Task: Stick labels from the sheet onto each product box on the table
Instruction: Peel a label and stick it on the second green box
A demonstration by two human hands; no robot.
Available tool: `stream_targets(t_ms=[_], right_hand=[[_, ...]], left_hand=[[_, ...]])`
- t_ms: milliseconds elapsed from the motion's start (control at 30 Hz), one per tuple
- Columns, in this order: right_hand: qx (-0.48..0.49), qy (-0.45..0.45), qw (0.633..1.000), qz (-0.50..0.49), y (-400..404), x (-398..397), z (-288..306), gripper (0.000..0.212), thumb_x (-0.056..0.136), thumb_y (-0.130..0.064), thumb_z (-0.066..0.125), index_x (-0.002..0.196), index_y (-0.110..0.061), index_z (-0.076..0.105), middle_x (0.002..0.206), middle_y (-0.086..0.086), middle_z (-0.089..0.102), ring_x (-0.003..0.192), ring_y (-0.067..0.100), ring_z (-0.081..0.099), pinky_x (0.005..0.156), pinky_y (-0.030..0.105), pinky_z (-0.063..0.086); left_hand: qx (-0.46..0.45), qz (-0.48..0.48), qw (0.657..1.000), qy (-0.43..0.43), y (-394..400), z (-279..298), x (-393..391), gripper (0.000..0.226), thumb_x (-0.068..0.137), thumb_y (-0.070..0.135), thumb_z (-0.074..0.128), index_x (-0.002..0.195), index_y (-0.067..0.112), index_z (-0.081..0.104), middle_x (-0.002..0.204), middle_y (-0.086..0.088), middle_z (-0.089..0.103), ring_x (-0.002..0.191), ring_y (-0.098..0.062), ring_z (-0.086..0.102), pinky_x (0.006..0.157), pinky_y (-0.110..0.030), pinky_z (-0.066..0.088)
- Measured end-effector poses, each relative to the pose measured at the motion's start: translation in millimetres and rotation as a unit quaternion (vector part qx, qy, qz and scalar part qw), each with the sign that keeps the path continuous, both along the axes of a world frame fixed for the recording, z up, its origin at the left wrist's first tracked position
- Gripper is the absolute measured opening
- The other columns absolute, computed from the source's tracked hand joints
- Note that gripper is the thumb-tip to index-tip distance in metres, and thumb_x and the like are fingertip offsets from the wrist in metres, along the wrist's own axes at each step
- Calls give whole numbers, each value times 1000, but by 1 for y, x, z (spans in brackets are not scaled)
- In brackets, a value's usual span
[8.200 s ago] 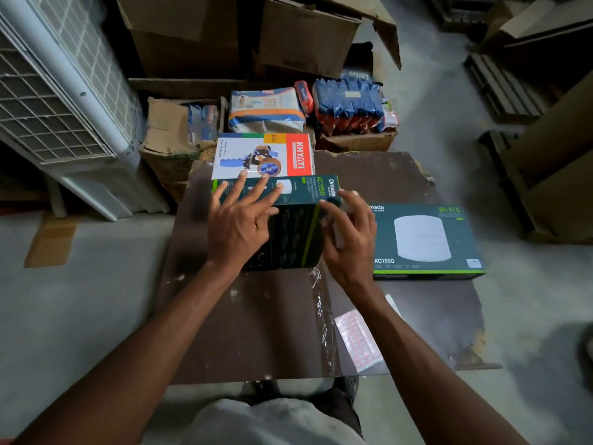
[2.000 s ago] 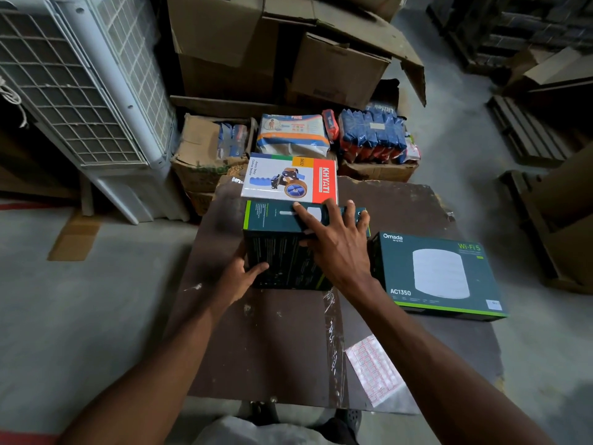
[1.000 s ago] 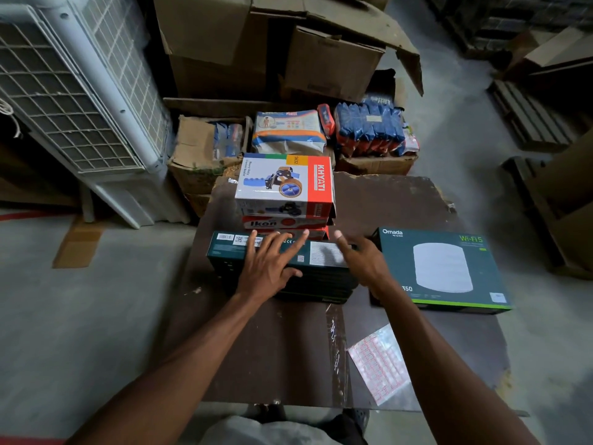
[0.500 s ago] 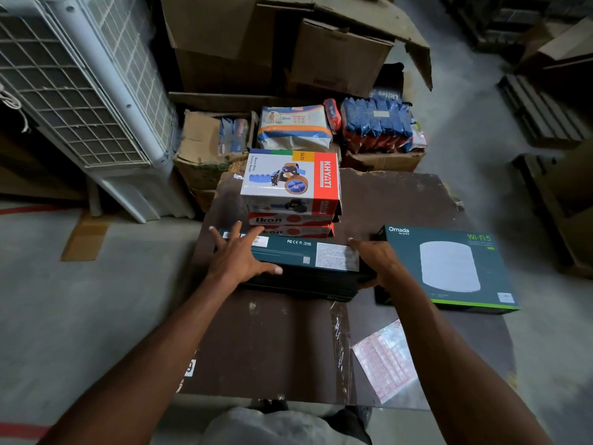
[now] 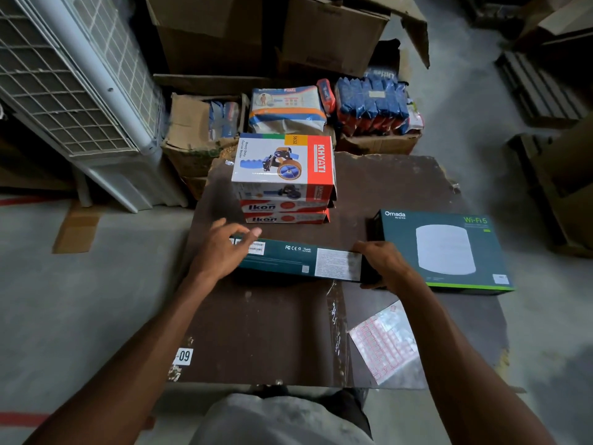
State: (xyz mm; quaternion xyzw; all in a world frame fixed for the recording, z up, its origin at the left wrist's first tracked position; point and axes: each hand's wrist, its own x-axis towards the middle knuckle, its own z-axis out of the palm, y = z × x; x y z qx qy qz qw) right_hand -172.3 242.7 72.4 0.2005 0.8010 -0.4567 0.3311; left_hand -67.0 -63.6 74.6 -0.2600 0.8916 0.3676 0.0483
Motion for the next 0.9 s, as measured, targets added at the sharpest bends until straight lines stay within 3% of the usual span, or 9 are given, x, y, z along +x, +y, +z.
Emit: stream_targets(t_ms=[133, 300, 367, 467, 767, 900], right_hand=[[-10, -59, 997, 49, 12, 15, -19, 25, 92, -29, 68, 101, -6, 66, 91, 19, 71, 84, 37, 69, 77, 53, 62], [-66, -64, 994, 57, 13, 34, -41, 14, 99, -24, 67, 113, -29, 66, 101, 0, 73, 88, 16, 69, 78, 32, 55], [-71, -57, 994, 59, 13, 36, -55, 30, 99, -25, 69, 126, -34, 62, 106, -1, 73, 92, 14, 70, 81, 32, 59], [-44, -35, 995, 81, 12, 37, -76, 58, 95, -31, 74, 149, -29, 52, 123, 6, 71, 107, 21, 72, 104, 41, 55], [62, 32, 990, 120, -4, 48, -90, 75, 93, -38, 74, 158, -34, 37, 149, 7, 54, 130, 30, 58, 109, 41, 49], [31, 70, 993, 94, 0, 56, -95, 75, 94, -35, 75, 158, -35, 36, 150, 7, 52, 128, 30, 58, 106, 41, 52]], left_hand=[[77, 16, 995, -59, -16, -6, 12, 50, 98, 36, 65, 144, 21, 56, 148, -2, 54, 137, -20, 49, 102, -23, 34], [112, -33, 977, -178, -20, -28, 21, 58, 96, 38, 67, 149, 20, 51, 155, -6, 47, 140, -22, 47, 114, -31, 36], [99, -64, 971, -210, -21, -35, 23, 66, 97, 43, 65, 155, 22, 41, 162, -6, 36, 147, -23, 38, 118, -33, 30], [96, -93, 960, -244, -19, -43, 25, 77, 96, 56, 59, 160, 27, 27, 167, -6, 24, 152, -25, 27, 122, -37, 24], [101, -33, 977, -187, -11, -82, 42, 83, 92, 56, 65, 160, 38, 21, 164, -4, 32, 148, -26, 36, 115, -36, 34], [89, -40, 983, -157, -9, -89, 53, 88, 88, 58, 69, 159, 45, 18, 158, -4, 43, 141, -27, 46, 108, -34, 41]])
